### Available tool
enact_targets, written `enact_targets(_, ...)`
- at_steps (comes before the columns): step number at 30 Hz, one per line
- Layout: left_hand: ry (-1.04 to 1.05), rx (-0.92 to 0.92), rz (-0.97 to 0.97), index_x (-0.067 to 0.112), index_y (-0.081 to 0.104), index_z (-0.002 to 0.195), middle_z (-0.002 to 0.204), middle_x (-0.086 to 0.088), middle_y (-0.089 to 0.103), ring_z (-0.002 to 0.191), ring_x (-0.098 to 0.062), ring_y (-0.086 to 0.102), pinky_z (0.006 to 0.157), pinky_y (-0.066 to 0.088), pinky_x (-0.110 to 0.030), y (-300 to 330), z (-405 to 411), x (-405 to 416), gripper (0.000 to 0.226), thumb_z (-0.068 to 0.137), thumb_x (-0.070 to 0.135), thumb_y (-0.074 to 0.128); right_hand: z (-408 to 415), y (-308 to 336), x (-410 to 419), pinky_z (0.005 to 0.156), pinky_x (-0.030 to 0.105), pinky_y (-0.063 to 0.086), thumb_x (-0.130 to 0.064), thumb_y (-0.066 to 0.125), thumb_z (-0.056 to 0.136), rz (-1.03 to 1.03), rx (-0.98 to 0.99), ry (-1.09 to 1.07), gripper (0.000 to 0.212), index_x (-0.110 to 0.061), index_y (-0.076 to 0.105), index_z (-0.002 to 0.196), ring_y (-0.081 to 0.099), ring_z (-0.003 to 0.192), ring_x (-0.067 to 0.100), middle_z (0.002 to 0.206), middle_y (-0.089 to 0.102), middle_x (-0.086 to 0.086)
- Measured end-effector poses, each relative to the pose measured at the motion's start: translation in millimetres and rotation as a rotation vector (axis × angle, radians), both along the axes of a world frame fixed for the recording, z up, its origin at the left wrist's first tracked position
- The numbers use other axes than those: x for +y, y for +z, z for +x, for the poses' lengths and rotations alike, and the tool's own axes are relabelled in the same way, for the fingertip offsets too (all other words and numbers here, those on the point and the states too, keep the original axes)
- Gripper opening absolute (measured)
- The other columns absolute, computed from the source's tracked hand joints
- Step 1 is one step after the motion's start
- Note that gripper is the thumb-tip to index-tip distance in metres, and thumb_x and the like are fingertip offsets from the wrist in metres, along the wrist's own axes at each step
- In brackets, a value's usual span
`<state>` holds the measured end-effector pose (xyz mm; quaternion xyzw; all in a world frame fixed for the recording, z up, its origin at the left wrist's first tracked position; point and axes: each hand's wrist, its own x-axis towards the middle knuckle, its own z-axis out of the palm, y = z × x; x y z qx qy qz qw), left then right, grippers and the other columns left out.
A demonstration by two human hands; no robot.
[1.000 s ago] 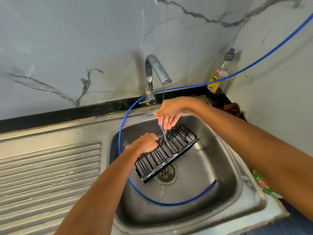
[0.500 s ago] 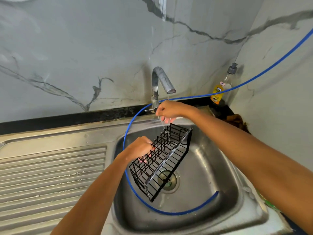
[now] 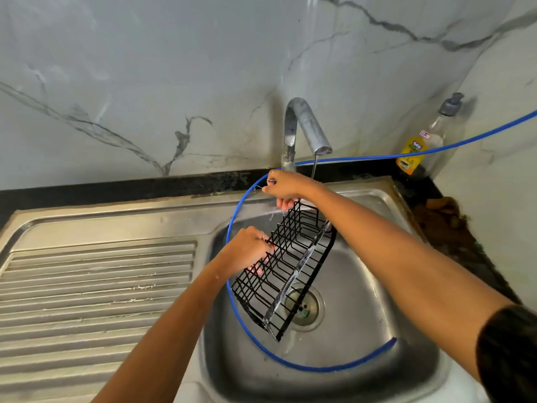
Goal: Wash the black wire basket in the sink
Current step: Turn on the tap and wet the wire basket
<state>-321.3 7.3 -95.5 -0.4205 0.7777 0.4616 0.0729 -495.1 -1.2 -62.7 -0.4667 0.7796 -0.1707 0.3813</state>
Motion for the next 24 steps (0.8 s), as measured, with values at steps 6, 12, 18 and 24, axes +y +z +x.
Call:
enact_targets(6, -0.088, -0.053, -0.062, -0.005, 0.063, 0.122, 0.089, -0.011, 0.069, 0.07, -0.018, 0.067, 0.064, 0.054, -0.025, -1, 5, 3, 0.031, 0.097, 0.008, 0.052, -28, 18, 25, 0.057, 0.026, 0.052, -0.025, 0.049, 0.098, -0.177, -0.351, -0.212, 0.02, -0.011, 0.049, 0.113, 0.06, 0.06, 0.019, 0.076, 0.063, 0.013)
enact_targets(12, -0.035, -0.059, -0.082, 0.0, 0.061, 0.128, 0.14, -0.017, 0.055, 0.12, -0.03, 0.059, 0.104, 0.043, -0.032, 4, 7, 10, 0.033, 0.098, 0.005, 0.049, -32, 31, 58, 0.075, 0.031, 0.057, -0.021, 0.052, 0.097, -0.2, -0.377, -0.272, 0.038, -0.014, 0.044, 0.134, 0.066, 0.075, 0.023, 0.096, 0.066, 0.022)
enact_targets(18, 0.114, 0.018, -0.114, 0.001, 0.067, 0.114, 0.12, -0.02, 0.066, 0.109, -0.035, 0.063, 0.092, 0.052, -0.041, 1, 12, 16, 0.027, 0.091, 0.01, 0.055, -10, 75, 111, 0.083, 0.031, 0.056, -0.026, 0.042, 0.101, 0.096, -0.314, -0.026, 0.037, 0.004, 0.061, 0.111, 0.067, 0.088, 0.028, 0.104, 0.065, 0.026)
enact_targets(24, 0.086, -0.026, -0.124, -0.001, 0.073, 0.094, 0.105, -0.014, 0.069, 0.094, -0.032, 0.065, 0.085, 0.054, -0.043, 0, 16, 25, 0.032, 0.08, 0.009, 0.045, 25, 98, 144, 0.086, 0.031, 0.056, -0.023, 0.04, 0.101, 0.156, -0.319, 0.077, 0.038, 0.007, 0.062, 0.112, 0.068, 0.087, 0.025, 0.101, 0.067, 0.023)
